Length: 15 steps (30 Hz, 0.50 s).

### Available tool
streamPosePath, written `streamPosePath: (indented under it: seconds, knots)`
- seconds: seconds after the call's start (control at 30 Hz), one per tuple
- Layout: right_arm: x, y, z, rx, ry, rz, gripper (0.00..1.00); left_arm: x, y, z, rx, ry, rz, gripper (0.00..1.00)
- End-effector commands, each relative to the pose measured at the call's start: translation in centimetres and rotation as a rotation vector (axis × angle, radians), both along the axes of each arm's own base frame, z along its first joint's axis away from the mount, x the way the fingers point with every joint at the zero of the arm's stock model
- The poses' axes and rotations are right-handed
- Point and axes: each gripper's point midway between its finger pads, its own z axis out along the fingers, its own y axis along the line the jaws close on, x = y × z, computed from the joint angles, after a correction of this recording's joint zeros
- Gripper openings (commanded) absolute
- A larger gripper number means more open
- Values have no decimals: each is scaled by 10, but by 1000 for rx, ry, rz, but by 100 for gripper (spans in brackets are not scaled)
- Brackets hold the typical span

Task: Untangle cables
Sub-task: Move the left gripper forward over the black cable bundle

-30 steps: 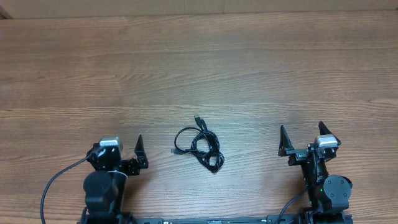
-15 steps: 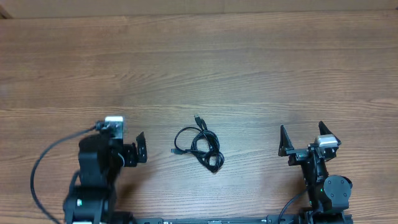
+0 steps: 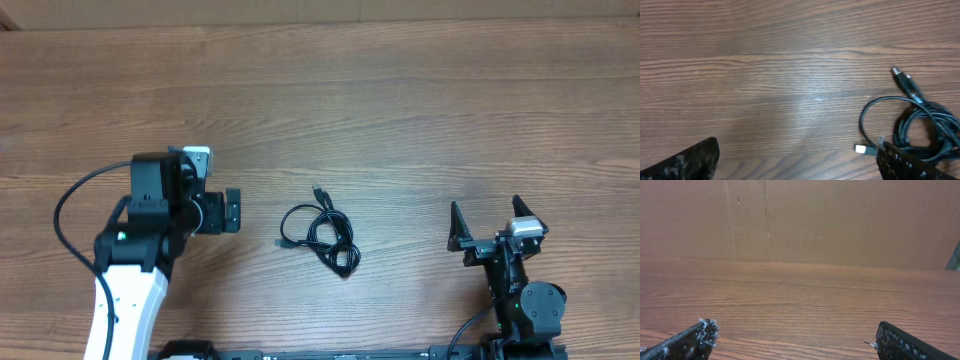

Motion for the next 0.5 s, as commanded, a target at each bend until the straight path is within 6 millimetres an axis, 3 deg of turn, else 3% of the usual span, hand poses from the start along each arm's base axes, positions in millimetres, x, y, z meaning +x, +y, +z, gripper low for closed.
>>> streamPosePath:
  seconds: [0.0, 0.2, 0.47]
  knots:
    - [0, -3, -1, 3, -6, -16, 100, 9, -21, 14, -60, 6, -120, 100]
    - [0, -3, -1, 3, -6, -16, 100, 13, -41, 19, -77, 60, -195, 100]
    - [0, -3, -1, 3, -6, -16, 100, 14, -86, 28, -66, 43, -355, 100]
